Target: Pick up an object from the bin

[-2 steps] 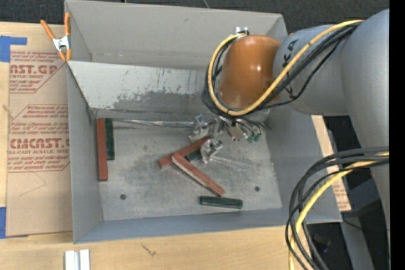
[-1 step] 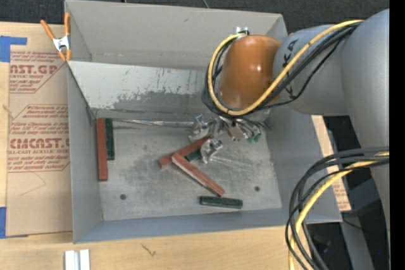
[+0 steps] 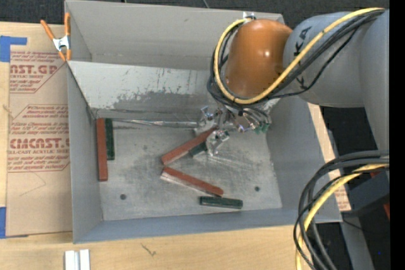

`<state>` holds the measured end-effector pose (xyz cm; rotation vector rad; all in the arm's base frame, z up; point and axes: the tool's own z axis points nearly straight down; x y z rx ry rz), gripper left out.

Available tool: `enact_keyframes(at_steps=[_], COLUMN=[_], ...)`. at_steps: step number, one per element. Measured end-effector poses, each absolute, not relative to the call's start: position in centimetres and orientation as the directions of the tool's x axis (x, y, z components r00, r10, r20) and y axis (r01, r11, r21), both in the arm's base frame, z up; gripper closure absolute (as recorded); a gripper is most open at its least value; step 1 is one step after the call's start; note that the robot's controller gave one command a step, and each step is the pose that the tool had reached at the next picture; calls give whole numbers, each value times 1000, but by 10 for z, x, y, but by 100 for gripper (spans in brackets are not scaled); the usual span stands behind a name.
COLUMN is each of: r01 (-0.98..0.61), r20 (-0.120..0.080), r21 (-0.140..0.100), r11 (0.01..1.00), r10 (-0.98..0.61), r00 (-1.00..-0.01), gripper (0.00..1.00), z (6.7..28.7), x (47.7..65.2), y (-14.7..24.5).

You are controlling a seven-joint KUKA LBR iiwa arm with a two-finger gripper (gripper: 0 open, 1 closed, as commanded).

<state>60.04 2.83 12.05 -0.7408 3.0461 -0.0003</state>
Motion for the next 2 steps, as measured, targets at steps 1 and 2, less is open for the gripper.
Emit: enact_keyframes(at_steps=[1, 2], r01=[-457, -459], r20=[-2, -6], r21=[1, -2], r11=[889, 888], r10=[-457, -459], r00=[-889, -888], gripper=[100, 100], z=[111, 159], x=[599, 602], y=[28, 29])
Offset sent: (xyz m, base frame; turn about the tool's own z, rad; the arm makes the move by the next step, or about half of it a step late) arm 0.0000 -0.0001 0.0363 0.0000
